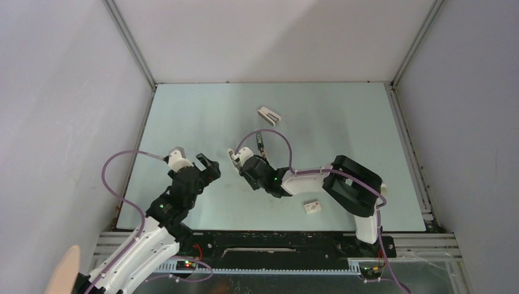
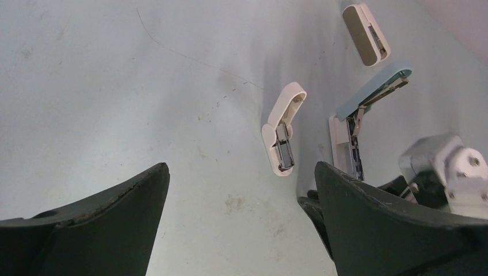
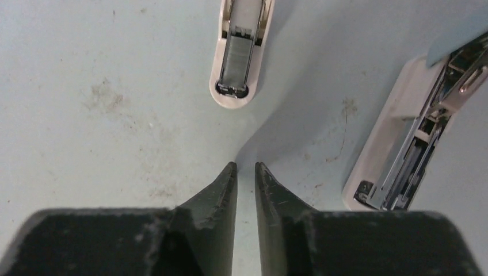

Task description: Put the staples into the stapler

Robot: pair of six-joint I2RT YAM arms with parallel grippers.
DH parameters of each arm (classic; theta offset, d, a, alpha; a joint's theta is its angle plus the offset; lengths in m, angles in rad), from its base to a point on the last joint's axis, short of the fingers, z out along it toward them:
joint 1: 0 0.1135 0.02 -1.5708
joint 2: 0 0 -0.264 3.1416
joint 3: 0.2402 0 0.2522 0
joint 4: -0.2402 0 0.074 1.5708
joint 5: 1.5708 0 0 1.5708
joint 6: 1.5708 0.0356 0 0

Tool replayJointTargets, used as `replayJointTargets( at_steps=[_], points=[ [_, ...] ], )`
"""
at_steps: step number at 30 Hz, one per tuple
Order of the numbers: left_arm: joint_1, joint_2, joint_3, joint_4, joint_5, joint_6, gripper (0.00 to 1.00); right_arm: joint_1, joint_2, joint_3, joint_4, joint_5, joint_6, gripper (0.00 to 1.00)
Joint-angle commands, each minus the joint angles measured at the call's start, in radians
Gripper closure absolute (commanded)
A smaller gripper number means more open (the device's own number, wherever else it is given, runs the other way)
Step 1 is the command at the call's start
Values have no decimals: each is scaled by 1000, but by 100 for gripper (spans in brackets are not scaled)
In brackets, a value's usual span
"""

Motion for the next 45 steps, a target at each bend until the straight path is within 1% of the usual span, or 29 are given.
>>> replayJointTargets(
  at_steps=[1, 3, 5, 8, 12, 17, 21, 22, 27, 29, 32, 36, 40, 42, 45],
  points=[
    [29, 40, -2, 66, 25, 8, 0, 4, -60, -40, 53, -22, -25, 72],
    [50, 48, -5, 74, 36, 2, 0, 4, -56, -37, 100, -24, -30, 56],
    [80, 52, -8, 72, 59, -5, 0, 3, -44, -23, 131, -24, -40, 45],
    [124, 42, -25, 80, 92, -10, 0, 2, -7, 19, 155, -9, -54, 40],
    [166, 31, -42, 89, 127, -10, 0, -15, 39, 63, 195, 3, -53, 39],
    [190, 30, -54, 96, 149, -10, 0, -29, 95, 114, 208, -11, -54, 41],
    [195, 33, -60, 104, 158, -10, 0, -30, 130, 143, 208, -9, -56, 47],
    [196, 37, -60, 107, 161, -10, 0, -32, 136, 145, 209, -8, -56, 49],
    [200, 66, -53, 133, 189, -6, 0, -27, 136, 144, 165, 9, -60, 70],
    [201, 79, -51, 143, 204, -7, 0, -16, 118, 122, 152, 22, -69, 75],
    [204, 91, -52, 164, 223, -13, 0, -3, 76, 75, 131, 32, -64, 81],
    [210, 119, -53, 216, 264, -29, 0, 9, 12, -5, 120, 19, -36, 83],
    [216, 187, -53, 294, 317, -51, 0, 24, -19, -75, 124, 8, -13, 84],
    [219, 238, -51, 342, 350, -67, 1, 31, -23, -98, 134, 4, -5, 85],
    [223, 342, -40, 449, 403, -89, 5, 35, -14, -110, 153, 2, -4, 86]
  ],
)
